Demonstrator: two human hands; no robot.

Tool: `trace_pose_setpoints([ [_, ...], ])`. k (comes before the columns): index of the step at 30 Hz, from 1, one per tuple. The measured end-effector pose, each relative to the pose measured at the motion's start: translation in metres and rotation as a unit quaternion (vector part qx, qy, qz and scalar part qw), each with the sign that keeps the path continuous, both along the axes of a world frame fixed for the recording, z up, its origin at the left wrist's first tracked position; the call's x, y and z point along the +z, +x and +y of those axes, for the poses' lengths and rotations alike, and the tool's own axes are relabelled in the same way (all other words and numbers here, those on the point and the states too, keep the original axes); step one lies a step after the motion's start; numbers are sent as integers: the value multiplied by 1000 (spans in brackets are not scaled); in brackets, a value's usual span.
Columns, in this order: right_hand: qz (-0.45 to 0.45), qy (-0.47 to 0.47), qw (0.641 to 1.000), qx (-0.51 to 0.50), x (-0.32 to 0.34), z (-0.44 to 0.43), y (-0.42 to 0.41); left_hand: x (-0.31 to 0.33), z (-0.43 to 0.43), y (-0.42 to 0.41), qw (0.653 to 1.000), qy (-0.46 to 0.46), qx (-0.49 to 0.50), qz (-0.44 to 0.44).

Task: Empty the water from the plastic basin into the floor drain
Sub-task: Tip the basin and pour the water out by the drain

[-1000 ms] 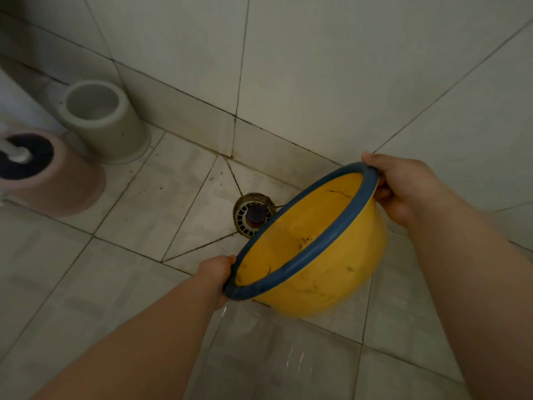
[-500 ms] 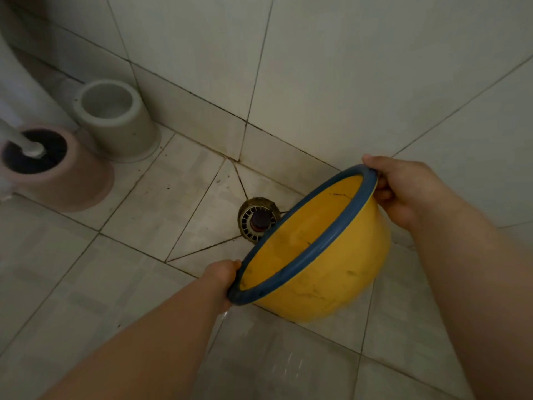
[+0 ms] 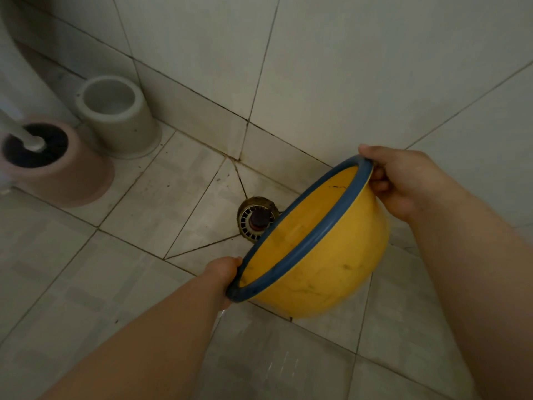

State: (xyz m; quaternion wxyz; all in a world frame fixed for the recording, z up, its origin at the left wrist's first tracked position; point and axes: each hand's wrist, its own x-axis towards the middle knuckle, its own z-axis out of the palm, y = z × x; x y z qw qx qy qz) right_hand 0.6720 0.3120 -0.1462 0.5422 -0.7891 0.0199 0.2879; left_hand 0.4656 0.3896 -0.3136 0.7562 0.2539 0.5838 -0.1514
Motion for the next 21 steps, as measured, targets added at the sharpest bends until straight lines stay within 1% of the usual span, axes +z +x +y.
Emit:
trace_pose_setpoints([
  [6,-7,-4,1000,-5,0,-7,1,0,-3,4,1000,-10,11,8],
  [12,0,8,1000,-7,-4,-21,2,-12,-5,2,1000,22,9,16],
  [18,21,30,999,-14,-11,-52,-1,-16,-3,-1,997,6,71,-9],
  [21,34,29,999,-28,-20,-75,-3,-11,-5,-2,995,38,87,-23],
])
